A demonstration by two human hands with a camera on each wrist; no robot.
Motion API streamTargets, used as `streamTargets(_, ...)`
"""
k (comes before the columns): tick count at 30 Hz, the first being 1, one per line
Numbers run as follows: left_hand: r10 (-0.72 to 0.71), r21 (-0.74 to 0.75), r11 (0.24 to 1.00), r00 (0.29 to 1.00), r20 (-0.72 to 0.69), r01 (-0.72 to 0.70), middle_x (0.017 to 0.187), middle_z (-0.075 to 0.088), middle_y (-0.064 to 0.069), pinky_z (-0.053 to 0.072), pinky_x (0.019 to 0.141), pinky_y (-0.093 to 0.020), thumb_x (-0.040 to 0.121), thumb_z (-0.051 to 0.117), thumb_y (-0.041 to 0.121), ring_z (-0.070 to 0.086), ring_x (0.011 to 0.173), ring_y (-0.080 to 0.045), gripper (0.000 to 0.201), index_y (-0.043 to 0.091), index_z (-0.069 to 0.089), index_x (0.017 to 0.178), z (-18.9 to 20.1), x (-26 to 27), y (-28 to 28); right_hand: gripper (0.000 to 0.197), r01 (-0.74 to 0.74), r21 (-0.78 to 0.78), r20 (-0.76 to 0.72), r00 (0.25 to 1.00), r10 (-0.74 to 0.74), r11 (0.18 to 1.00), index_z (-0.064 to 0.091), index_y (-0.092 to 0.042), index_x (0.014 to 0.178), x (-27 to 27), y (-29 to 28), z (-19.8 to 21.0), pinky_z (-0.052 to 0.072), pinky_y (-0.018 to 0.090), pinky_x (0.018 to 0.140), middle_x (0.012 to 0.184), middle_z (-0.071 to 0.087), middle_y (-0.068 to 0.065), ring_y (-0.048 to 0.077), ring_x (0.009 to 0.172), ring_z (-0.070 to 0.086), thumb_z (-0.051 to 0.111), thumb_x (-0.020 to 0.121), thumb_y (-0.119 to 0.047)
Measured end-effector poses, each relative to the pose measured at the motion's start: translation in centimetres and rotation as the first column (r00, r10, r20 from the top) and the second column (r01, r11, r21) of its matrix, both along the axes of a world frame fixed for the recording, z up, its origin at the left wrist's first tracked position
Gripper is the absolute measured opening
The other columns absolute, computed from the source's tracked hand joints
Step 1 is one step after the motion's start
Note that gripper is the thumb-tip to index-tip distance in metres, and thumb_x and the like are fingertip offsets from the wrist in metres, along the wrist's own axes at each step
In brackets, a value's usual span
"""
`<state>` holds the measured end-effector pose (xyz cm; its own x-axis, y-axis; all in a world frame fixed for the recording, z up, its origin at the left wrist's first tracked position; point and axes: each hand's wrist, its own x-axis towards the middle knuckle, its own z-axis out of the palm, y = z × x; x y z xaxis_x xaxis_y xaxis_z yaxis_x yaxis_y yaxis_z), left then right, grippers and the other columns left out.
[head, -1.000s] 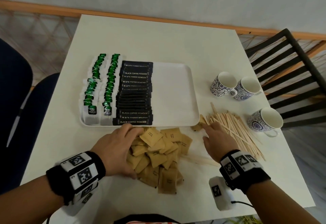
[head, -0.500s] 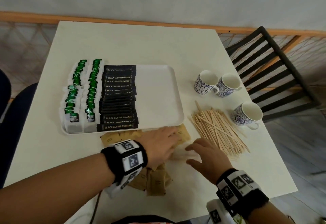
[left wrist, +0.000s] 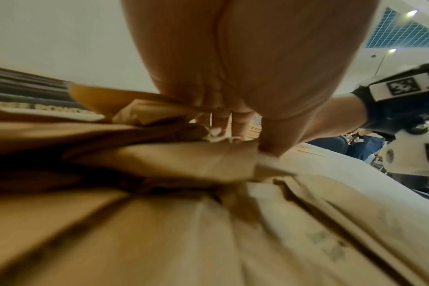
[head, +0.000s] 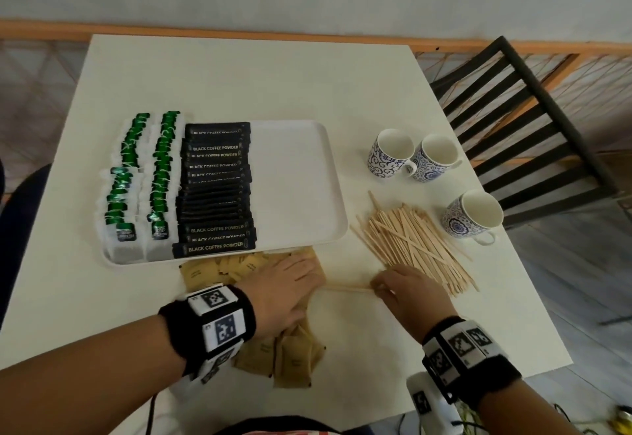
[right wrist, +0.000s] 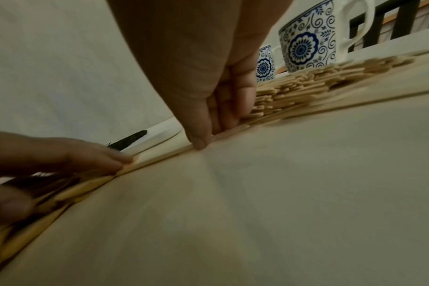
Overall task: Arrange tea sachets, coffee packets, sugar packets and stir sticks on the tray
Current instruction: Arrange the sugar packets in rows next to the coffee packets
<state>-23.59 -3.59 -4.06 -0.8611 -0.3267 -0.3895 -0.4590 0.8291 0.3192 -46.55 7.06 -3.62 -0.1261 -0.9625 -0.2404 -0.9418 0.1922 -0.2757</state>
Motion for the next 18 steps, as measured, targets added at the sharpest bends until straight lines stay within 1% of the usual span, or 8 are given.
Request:
streamTargets(2,0.003,0.003,1.0,1.0,-0.029,-0.003,0.158,0.012,0.003,0.002,0.12,-0.031,0.095,0.048,0.04,0.004,0.147,-0.016,0.064,0.026,0.017,0.15,0.0,0.6,0.2,0.018,0.015,0.008,-0.01,1.0,-0.015,1.0,0.068,-0.027,0.104,-0.4,-0.7,-0.1,0.041,0.019,0.075,0.107,0.06,-0.013,0.009,0.098,0.056,0.053,0.094,-0.028)
streamTargets(6,0.058,0.06,0.997,0.988,-0.145,-0.05,0.15,0.029,0.006,0.01,0.118,-0.026,0.094,0.05,0.038,0.021,0.14,-0.012,0.055,0.026,0.031,0.145,1.0,1.6,0.6,0.017,0.032,0.009,-0.006,0.999,-0.031,0.999,0.068,-0.025,0.103,-0.9,-1.7,-0.4,0.046,0.024,0.076,0.105,0.062,-0.008,0.015,0.097,0.058,0.056,0.093,-0.024)
streamTargets(9,0.18,0.108,0.982,0.947,-0.265,-0.156,0.142,0.037,0.012,0.022,0.111,-0.02,0.095,0.05,0.038,0.031,0.131,-0.005,0.048,0.029,0.038,0.141,2.5,3.2,0.7,0.016,0.035,-0.038,-0.005,0.999,-0.035,0.999,0.068,-0.026,0.104,-0.5,-1.9,-0.1,0.048,0.029,0.075,0.104,0.061,-0.007,0.017,0.097,0.059,0.06,0.09,-0.025)
streamTargets(11,0.274,0.125,0.961,0.912,-0.307,-0.246,0.137,0.04,0.016,0.03,0.107,-0.02,0.091,0.054,0.041,0.035,0.124,-0.001,0.049,0.032,0.041,0.138,3.3,5.2,0.2,0.017,0.028,-0.092,0.034,0.999,-0.025,0.995,0.067,-0.028,0.104,0.3,-1.8,0.3,0.046,0.025,0.073,0.103,0.06,-0.009,0.014,0.093,0.059,0.063,0.088,-0.024)
streamTargets(12,0.309,0.127,0.951,0.899,-0.311,-0.283,0.135,0.04,0.017,0.032,0.106,-0.022,0.087,0.057,0.046,0.036,0.122,0.0,0.053,0.033,0.042,0.136,3.6,6.4,-0.1,0.018,0.005,-0.103,0.064,0.998,0.001,0.995,0.067,-0.029,0.105,1.0,-1.7,0.5,0.043,0.022,0.072,0.103,0.06,-0.011,0.012,0.091,0.059,0.064,0.088,-0.025)
streamTargets(14,0.359,0.108,0.933,0.899,-0.252,-0.343,0.135,0.036,0.018,0.034,0.106,-0.025,0.075,0.058,0.064,0.033,0.123,-0.001,0.07,0.036,0.038,0.137,3.4,9.0,-0.6,0.026,-0.086,-0.063,0.114,0.989,0.093,0.994,0.062,-0.032,0.113,2.6,-1.7,0.8,0.04,0.019,0.075,0.109,0.056,-0.013,0.008,0.093,0.058,0.064,0.087,-0.032)
streamTargets(16,0.378,0.059,0.926,0.913,-0.154,-0.373,0.136,0.029,0.018,0.033,0.106,-0.025,0.063,0.055,0.075,0.031,0.124,-0.003,0.09,0.038,0.029,0.141,3.0,11.0,-0.8,0.042,-0.199,0.026,0.155,0.969,0.192,0.98,0.051,-0.035,0.128,4.2,-1.7,0.7,0.041,0.019,0.082,0.123,0.048,-0.013,0.007,0.104,0.053,0.062,0.087,-0.038)
streamTargets(18,0.401,0.025,0.916,0.912,-0.081,-0.401,0.138,0.023,0.016,0.033,0.105,-0.023,0.056,0.062,0.075,0.03,0.125,-0.007,0.104,0.038,0.021,0.144,2.7,12.2,-0.7,0.059,-0.274,0.069,0.164,0.952,0.26,0.959,0.038,-0.033,0.139,5.4,-1.8,0.4,0.043,0.022,0.091,0.137,0.038,-0.01,0.009,0.118,0.045,0.063,0.086,-0.038)
